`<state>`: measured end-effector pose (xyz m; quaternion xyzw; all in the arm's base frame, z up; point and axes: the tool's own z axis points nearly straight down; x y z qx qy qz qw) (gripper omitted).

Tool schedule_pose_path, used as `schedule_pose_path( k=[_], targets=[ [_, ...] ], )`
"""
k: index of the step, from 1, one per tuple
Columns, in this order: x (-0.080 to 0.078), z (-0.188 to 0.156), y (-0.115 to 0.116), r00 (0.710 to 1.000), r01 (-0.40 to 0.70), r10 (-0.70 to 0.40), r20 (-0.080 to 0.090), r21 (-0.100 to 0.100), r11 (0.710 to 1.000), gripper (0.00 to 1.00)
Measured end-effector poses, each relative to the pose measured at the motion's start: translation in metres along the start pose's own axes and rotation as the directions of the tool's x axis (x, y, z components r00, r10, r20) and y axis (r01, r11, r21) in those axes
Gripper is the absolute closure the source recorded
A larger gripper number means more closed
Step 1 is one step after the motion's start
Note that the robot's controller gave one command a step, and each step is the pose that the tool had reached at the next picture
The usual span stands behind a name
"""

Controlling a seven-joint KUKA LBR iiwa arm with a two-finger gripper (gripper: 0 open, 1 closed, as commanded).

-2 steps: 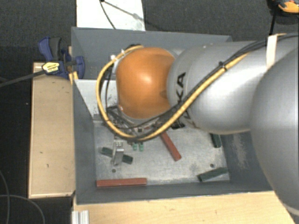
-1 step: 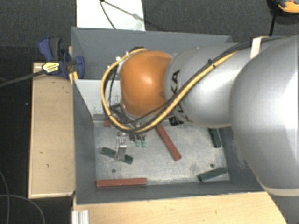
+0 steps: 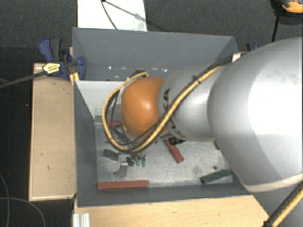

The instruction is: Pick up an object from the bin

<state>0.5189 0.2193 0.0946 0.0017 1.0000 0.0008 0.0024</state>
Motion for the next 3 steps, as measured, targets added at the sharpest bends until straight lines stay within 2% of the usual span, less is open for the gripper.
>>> schedule_pose_path(
  k=[1,2,3],
  targets=[
    [-0.031,0.024,-0.014,1.000,0.025,-0.025,-0.003,0.000,1.000,1.00],
    [-0.031,0.024,-0.014,1.000,0.023,-0.023,-0.003,0.000,1.000,1.00],
    [-0.032,-0.145,0.002,0.983,0.186,-0.186,0.003,-0.001,0.983,1.00]
  ],
)
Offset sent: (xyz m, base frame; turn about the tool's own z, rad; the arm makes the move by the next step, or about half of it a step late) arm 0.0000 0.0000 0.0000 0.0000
